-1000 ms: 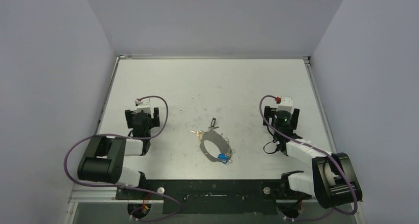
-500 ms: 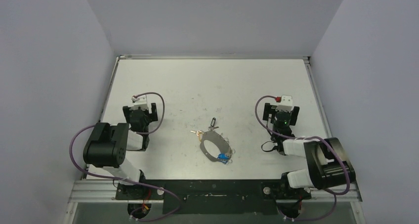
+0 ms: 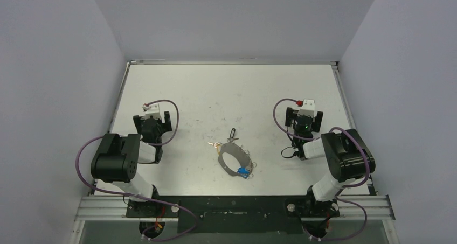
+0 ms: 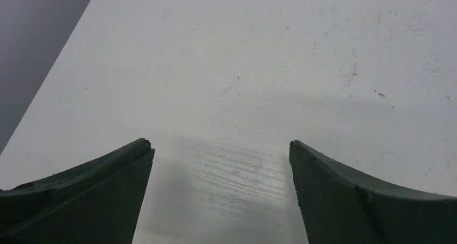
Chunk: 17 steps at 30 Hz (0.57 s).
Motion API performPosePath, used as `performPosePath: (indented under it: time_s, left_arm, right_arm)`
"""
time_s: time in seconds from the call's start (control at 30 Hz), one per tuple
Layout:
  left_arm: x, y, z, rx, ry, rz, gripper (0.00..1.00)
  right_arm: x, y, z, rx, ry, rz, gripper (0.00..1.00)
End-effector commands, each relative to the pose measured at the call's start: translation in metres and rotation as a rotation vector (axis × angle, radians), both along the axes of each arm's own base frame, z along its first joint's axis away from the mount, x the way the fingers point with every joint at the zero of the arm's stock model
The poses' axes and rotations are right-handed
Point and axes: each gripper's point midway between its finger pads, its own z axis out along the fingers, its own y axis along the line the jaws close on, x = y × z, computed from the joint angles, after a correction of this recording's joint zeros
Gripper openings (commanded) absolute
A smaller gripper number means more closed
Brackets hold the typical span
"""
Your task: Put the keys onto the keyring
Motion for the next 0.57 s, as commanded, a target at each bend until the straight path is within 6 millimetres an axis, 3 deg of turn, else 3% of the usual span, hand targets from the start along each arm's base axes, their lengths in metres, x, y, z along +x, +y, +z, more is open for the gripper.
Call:
performPosePath:
  time_s: [0.0,0.53]
  left_arm:
    - [0.0087,0.0033,0.0123,-0.006,-0.043,0.017,0.97]
    - [0.0089,0.0034,0.0126,-0.005,-0.044,0.017,0.97]
  right_arm:
    - [0.0046,-0.0045,0.0078,0.017,-0.024,-0.027,1.00]
    - [0.0069,-0.0047,0.0081,0.023,-0.024,-0.018,1.00]
